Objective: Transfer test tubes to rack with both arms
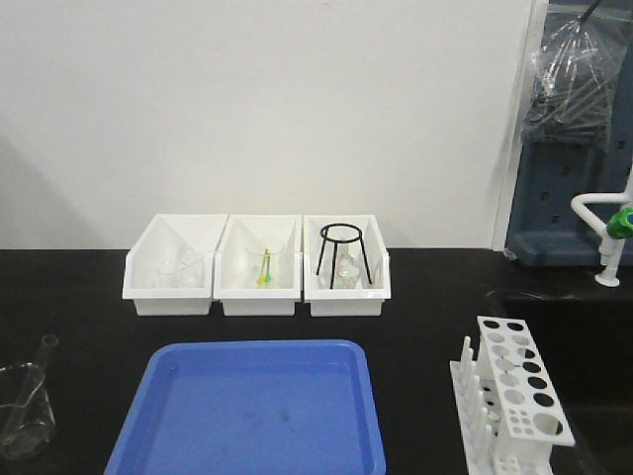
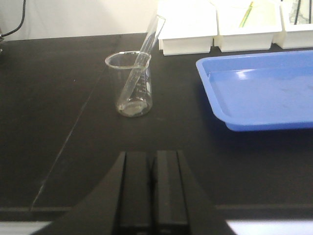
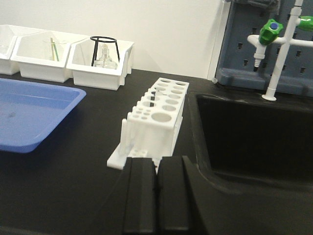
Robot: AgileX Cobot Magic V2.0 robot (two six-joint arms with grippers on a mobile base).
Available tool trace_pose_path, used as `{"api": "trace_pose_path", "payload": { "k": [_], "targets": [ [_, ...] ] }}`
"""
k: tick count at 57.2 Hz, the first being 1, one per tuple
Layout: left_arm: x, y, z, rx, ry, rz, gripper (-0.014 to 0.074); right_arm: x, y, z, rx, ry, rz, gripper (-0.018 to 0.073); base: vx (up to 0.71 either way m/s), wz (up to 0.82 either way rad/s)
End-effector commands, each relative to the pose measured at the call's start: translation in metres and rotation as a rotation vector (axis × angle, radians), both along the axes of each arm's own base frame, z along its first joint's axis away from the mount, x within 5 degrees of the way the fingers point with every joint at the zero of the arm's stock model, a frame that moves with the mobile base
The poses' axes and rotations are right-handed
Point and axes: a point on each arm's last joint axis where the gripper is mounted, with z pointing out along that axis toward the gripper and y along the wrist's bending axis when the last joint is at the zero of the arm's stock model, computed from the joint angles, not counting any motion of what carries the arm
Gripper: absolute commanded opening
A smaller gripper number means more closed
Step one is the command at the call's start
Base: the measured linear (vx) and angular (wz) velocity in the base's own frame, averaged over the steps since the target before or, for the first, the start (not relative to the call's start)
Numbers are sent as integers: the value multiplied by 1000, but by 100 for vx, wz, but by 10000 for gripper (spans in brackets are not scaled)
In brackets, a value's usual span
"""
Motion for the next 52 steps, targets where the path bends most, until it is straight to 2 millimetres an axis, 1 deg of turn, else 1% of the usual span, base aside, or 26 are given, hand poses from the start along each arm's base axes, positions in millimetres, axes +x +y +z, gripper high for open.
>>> {"api": "trace_pose_path", "payload": {
  "k": [1,25,52],
  "targets": [
    [0,-1,16,-11,-116,-12,-1,0,1,3,-10,-80,8,-9,26,3],
    [0,-1,16,-11,-116,-12,-1,0,1,3,-10,-80,8,-9,19,3],
    [0,-1,16,-11,-116,-12,-1,0,1,3,-10,-80,8,-9,6,1]
  ]
}}
